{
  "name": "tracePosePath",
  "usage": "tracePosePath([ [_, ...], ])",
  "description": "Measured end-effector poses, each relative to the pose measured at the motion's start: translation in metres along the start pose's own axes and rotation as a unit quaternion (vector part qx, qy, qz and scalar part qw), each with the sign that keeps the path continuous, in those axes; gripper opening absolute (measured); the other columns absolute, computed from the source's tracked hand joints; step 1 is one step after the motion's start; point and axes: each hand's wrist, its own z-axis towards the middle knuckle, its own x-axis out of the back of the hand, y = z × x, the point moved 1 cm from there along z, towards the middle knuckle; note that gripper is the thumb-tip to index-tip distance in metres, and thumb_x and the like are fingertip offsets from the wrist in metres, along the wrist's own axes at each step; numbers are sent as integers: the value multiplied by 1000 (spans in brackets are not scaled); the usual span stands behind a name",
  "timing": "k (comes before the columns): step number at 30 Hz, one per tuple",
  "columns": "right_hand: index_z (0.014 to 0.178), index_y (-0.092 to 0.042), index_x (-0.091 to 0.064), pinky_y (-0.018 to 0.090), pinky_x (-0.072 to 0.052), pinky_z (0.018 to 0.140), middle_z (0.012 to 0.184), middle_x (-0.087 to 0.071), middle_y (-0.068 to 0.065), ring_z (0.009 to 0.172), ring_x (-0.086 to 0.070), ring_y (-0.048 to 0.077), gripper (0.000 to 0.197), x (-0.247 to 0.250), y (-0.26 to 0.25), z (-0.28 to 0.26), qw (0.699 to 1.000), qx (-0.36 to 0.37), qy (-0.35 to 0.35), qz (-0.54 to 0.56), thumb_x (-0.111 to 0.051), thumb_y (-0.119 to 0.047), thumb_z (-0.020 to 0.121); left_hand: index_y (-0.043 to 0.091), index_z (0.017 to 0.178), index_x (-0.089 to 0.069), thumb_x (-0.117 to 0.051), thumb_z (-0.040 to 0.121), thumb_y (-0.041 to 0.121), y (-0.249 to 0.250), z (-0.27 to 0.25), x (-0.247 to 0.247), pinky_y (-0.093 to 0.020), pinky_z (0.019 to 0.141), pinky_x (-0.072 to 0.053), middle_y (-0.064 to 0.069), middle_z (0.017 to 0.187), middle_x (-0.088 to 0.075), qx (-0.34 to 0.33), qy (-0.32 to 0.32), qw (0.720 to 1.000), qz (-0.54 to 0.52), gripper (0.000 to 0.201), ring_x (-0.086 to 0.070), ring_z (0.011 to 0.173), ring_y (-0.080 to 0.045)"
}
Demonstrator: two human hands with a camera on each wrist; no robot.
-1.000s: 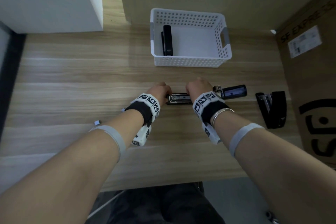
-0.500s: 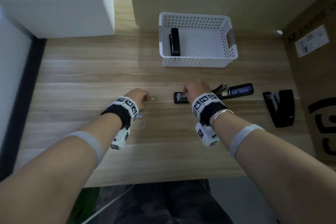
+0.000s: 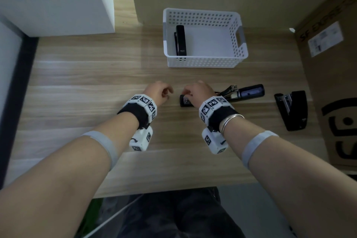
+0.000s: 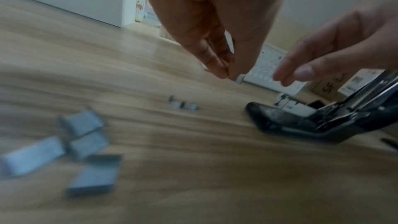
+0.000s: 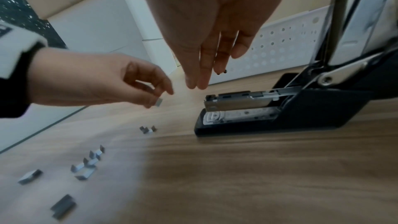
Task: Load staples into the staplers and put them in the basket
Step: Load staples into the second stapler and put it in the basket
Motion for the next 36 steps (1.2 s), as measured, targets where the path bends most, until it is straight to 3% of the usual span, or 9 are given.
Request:
tracePosePath([
  [3,120,-18,-67,30,-40,93,114,-68,10,114,-54,26,29,2,-4,2,1000,18,-16,16,-52,-26,97,4,95,-72,-61,79,1,18,8,-4,-35,86,-51,-20,102,-65,-26,2,999,-19,20,-63,92,-33],
  [6,116,-18,-69,32,-45,89,110,-70,12,109,-61,28,27,5,-1,4,999,-2,-4,48,-56,-26,95,-1,88,-69,-61,77,-2,29,12,-7,-38,82,-52,-25,99,-64,-27,27,997,-61,13,-63,91,-35],
  [11,113,-17,-71,30,-45,94,111,-72,7,108,-63,24,25,10,9,3,998,-13,-2,67,-61,-27,92,-4,90,-62,-59,79,-5,36,16,-13,-32,79,-49,-22,98,-68,-18,24,993,-116,11,-58,82,-24],
  [14,111,-21,-72,34,-44,96,111,-71,5,115,-56,25,25,11,19,4,1000,-20,-12,-8,-60,-31,92,2,96,-61,-61,80,1,33,20,-19,-34,83,-51,-17,101,-68,1,4,996,-91,16,-55,81,-19],
  [18,107,-24,-73,34,-44,94,110,-68,7,114,-55,27,23,7,26,3,996,-21,-24,-82,-58,-33,92,6,109,-63,-65,82,7,31,20,-27,-30,85,-48,-13,113,-65,19,-48,998,-46,28,-63,94,-27],
  [23,107,-22,-73,34,-42,89,105,-69,4,110,-52,23,25,4,24,5,992,11,-15,-125,-54,-33,94,7,115,-63,-64,82,6,29,21,-33,-28,91,-43,-18,116,-61,12,-83,996,13,33,-59,104,-31],
  [30,107,-24,-73,36,-38,93,107,-67,3,115,-49,23,30,3,23,13,990,-1,-33,-133,-56,-43,91,9,118,-62,-63,84,11,28,22,-34,-29,93,-40,-18,118,-60,7,-91,996,24,35,-56,108,-31],
  [36,104,-18,-71,37,-37,99,111,-67,4,119,-49,25,26,0,20,19,990,-29,-34,-132,-57,-37,92,9,114,-66,-57,85,5,29,19,-34,-34,93,-44,-20,118,-60,-1,-76,997,14,31,-57,107,-34],
])
